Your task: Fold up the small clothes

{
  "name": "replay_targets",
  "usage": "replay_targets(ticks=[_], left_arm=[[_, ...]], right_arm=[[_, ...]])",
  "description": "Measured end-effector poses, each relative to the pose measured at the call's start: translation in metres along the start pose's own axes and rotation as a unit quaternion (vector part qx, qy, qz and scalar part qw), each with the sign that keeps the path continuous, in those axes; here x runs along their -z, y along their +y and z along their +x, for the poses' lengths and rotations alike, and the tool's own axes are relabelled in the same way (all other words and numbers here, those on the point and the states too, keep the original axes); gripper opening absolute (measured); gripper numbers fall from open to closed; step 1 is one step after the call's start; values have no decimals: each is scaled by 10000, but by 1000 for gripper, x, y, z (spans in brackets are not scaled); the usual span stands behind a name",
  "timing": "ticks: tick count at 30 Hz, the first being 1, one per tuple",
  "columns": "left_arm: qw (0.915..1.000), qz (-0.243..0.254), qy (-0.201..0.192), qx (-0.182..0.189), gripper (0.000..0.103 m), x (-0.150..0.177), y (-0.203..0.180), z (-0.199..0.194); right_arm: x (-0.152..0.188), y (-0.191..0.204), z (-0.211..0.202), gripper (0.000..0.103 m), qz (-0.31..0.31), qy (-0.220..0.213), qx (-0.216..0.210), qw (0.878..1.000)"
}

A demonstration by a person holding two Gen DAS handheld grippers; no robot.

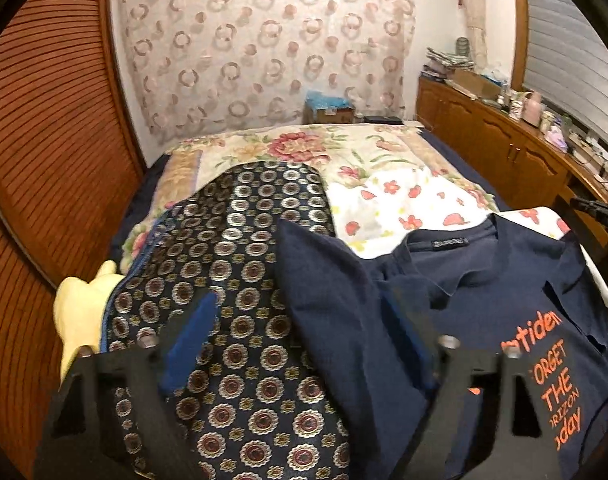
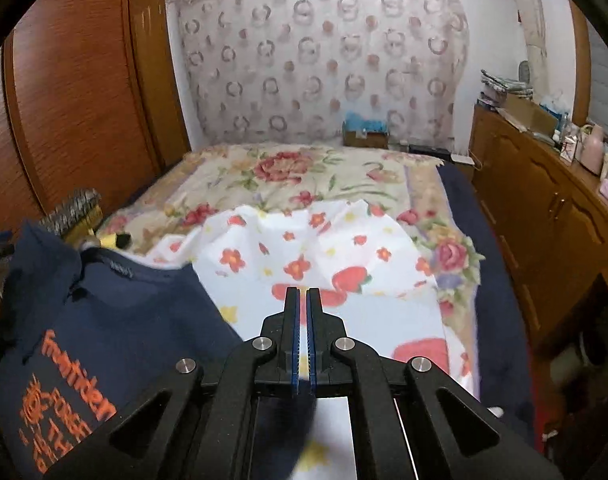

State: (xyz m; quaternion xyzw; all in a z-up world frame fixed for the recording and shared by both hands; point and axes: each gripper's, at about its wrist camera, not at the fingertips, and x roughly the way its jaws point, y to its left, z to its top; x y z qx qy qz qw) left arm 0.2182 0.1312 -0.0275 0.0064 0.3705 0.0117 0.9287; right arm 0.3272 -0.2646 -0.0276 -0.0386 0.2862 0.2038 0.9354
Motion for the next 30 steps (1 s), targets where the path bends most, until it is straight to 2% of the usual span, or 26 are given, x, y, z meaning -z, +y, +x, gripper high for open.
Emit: replay_targets(ticks=[1,2,3,9,16,19,22,24,25,26,28,29,30], left_arm=[[10000,13,23,95,67,-1,0,1],[9999,15,33,134,63,-2,-1,2],[9998,25,52,169,60,-4,-2,4],[9999,43,153,54,59,-18,1,17],[9994,-48,327,141,57,-21,10,35],[9993,-67,325,183,50,-21,10,36],[9991,-65,320,269,33,-21,8,36],[9989,-39,327,337,15,-22,6,37],[9989,-33,310,353,12,-22,5,37],[9989,-30,275,368,9,-22,3,35],[9992,2,149,373,8,-23,0,28],[9992,33,45,384,8,-24,-3,22],[9992,53,-15,390,7,-24,-4,18]], right_arm=[[4,1,-2,19,-35,74,-1,10000],[2,2,-1,36,-49,144,1,9999],[2,4,-5,50,-61,204,6,9998],[4,3,-20,61,28,544,-74,9985],[11,2,-8,62,34,1034,-329,9941],[5,1,-1,62,-16,1100,-359,9933],[-1,3,8,62,-59,1110,-464,9927],[-10,8,15,62,-157,1114,-553,9921],[-12,8,19,62,-178,1093,-566,9922],[-16,9,23,59,-197,1080,-568,9923],[-23,9,30,35,-244,1072,-557,9924],[-25,10,33,10,-310,1100,-535,9920],[-26,11,34,7,-399,1107,-503,9918]])
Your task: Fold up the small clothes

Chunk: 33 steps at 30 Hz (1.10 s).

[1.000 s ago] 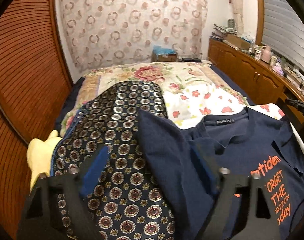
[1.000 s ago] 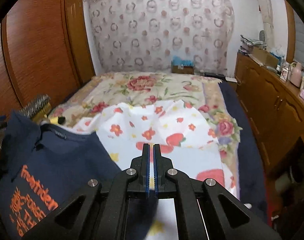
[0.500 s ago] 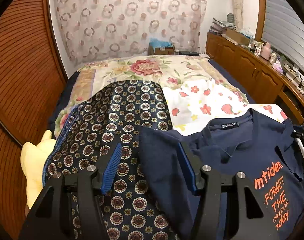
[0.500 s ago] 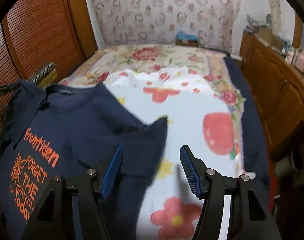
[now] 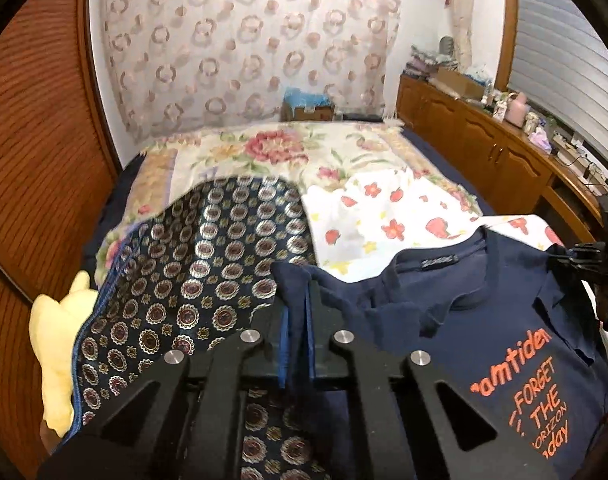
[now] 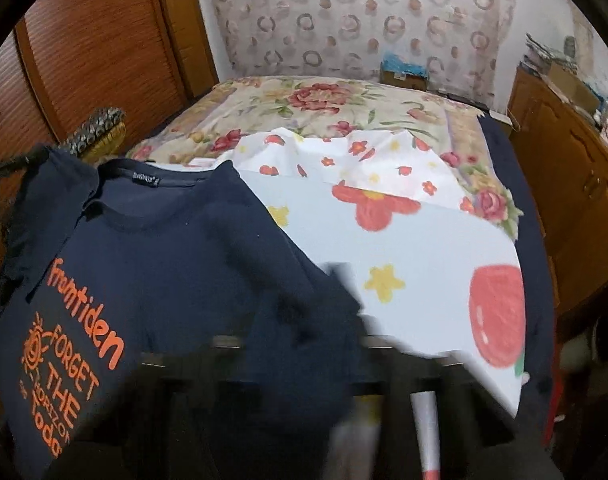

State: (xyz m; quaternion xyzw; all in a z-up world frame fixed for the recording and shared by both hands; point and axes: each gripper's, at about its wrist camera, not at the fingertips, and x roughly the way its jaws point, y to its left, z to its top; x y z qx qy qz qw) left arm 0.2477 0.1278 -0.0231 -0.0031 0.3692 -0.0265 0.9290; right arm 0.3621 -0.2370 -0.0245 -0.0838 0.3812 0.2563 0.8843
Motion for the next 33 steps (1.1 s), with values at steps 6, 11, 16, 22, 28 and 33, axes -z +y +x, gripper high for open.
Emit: replay_targets(ticks=[6,11,16,22,28,33], left_arm=[[9989,163,-429,71,7,4,-18,-43],[9969,267,-698,229,7,14,-34,-82],[9953,283,-817,426,7,60,-52,-119],[9949,144,-904,421,7,122,-55,-163],[9949,-256,-921,318,7,175,-33,-204],[9952,-399,-874,194,7,203,-25,-230]], right_arm=[[5,14,-31,5,-93,-541,89,9985],[21,34,-77,5,-53,-1060,148,9942],[56,61,-114,5,-207,-1171,36,9929],[117,85,-155,5,-226,-1346,-47,9906],[174,88,-189,5,-15,-1474,-234,9888],[200,89,-211,5,51,-1324,-233,9909]])
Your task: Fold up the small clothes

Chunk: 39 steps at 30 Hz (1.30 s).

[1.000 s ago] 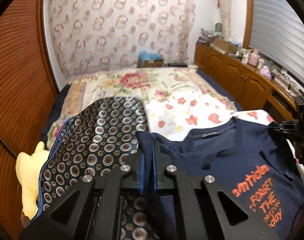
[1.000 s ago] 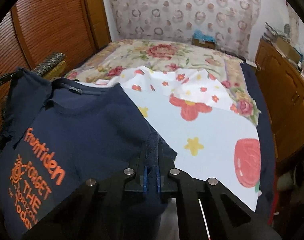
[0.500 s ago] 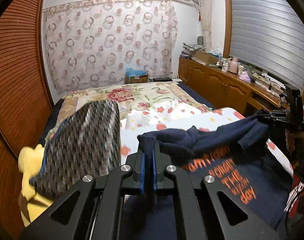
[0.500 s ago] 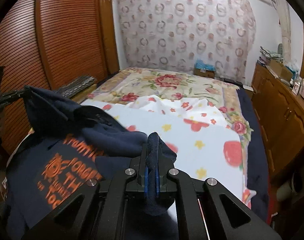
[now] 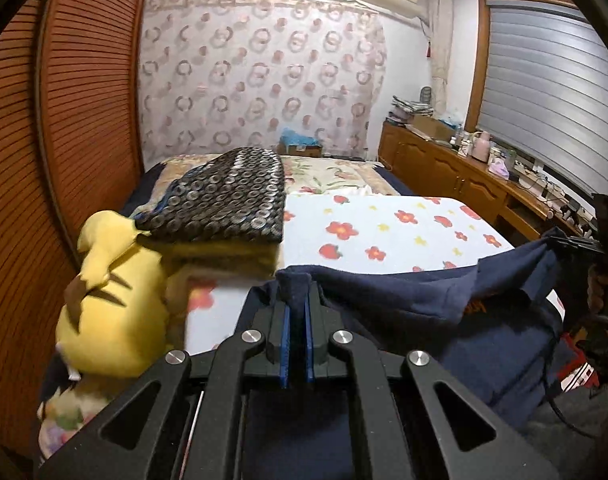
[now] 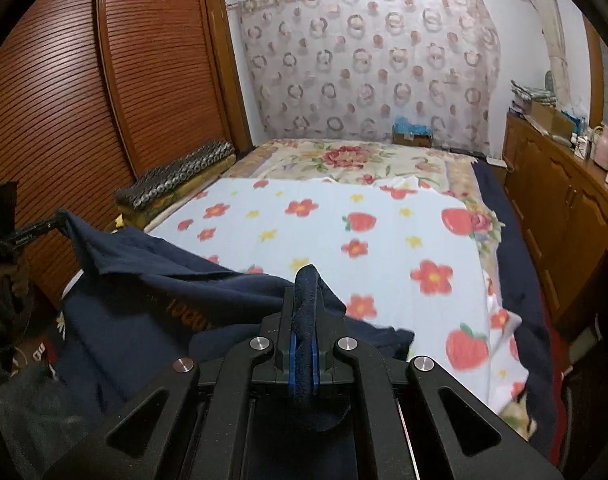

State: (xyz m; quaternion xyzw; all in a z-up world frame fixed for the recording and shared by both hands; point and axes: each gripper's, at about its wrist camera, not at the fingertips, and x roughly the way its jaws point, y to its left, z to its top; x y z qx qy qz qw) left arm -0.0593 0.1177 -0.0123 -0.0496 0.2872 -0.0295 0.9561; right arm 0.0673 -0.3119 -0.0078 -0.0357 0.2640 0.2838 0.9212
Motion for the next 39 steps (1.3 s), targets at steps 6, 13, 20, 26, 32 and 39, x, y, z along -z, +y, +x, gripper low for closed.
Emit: replay_targets(ticks=[6,13,20,26,32,39], left_arm=[[9993,-75,362,3,7,20,3,-3],[9990,-128,407,-151,56,25,15,2],[9992,173,344,-133,79,-8,14,29],[9983,363,453,-8,79,-40,12,69],[9930,393,1114,-81,79,-28,23,123],[9833,279,1786,-227,79,8,36,155]], right_arm=[[14,10,-37,5,119,269,-120,9995],[15,15,-28,14,114,580,100,9982],[-15,10,-31,55,-86,249,617,9977],[-13,7,-5,59,-50,375,700,9968],[1,-7,29,62,121,804,706,9942],[7,-15,38,62,335,1064,657,9916]])
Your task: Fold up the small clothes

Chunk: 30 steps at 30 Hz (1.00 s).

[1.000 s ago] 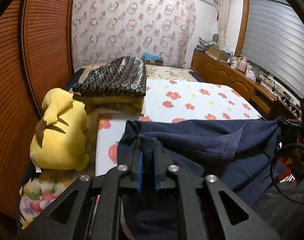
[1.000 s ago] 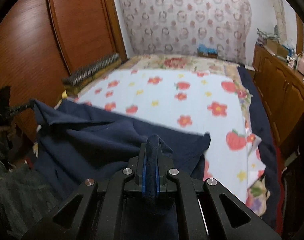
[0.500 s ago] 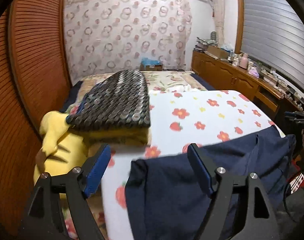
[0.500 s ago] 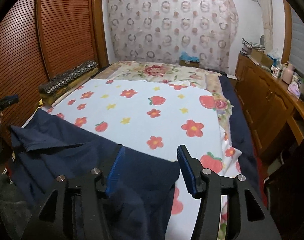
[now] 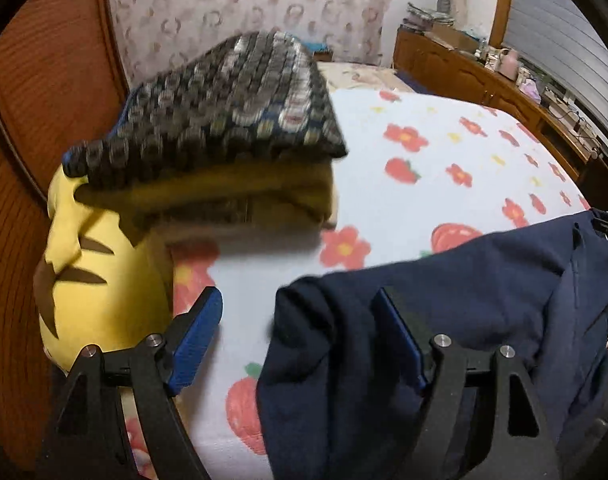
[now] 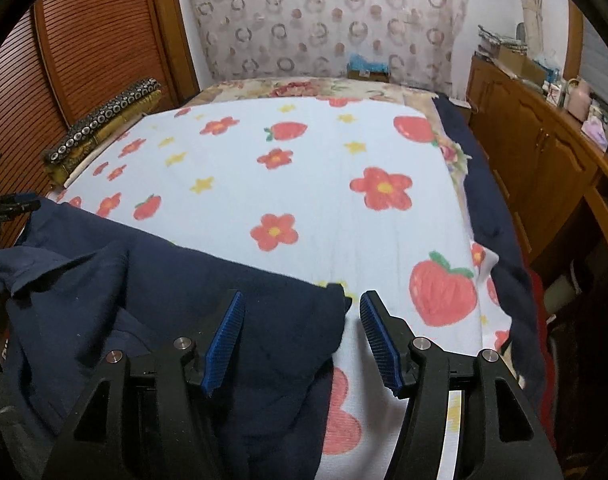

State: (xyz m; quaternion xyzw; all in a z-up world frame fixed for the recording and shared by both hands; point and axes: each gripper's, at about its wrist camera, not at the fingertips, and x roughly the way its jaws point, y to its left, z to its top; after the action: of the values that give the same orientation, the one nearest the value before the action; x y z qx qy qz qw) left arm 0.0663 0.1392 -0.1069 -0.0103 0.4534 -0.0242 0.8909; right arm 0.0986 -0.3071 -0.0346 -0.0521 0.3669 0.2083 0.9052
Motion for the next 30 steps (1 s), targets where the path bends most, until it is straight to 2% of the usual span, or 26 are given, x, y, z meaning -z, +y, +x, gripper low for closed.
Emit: replay_targets(ticks=[10,11,12,13,14,15,16,19,22,25,26,30], left_arm=[[9999,-65,71,72,79,8,-2,7],[9999,-53,54,80,73,8,-3,7],[9999,-35,12,154,55,9,-6,4],[9995,-23,-2,303,44,9,-8,1],[9990,-20,20,445,24,10,-12,-1],[9988,10,12,496,12,11,-16,-4],[9990,89,-52,428,11,11,-21,-8],[9981,132,-496,354,10,8,-31,-39],[9918,28,-1162,536,9,-5,-37,-93],[9817,39,-1803,612,9,-14,-48,-148],[9757,81,-2100,621,9,-16,-54,-173],[9576,139,-2802,652,9,-24,-64,-239]], right_arm=[[2,2,2,62,-17,93,-92,9999],[3,2,4,48,-53,114,-116,9999],[3,5,5,27,-105,114,-197,9997],[5,9,3,19,-150,142,-388,9990],[7,10,6,15,-196,157,-471,9986],[10,14,5,12,-273,133,-444,9986],[12,17,2,11,-310,79,-422,9986],[11,11,-23,9,40,-193,-283,9994],[1,14,-76,9,25,-796,-385,9961],[-13,26,-131,9,-153,-1332,-265,9906],[-20,28,-152,9,-92,-1507,-237,9882],[-39,41,-222,9,-368,-2213,-216,9743]])
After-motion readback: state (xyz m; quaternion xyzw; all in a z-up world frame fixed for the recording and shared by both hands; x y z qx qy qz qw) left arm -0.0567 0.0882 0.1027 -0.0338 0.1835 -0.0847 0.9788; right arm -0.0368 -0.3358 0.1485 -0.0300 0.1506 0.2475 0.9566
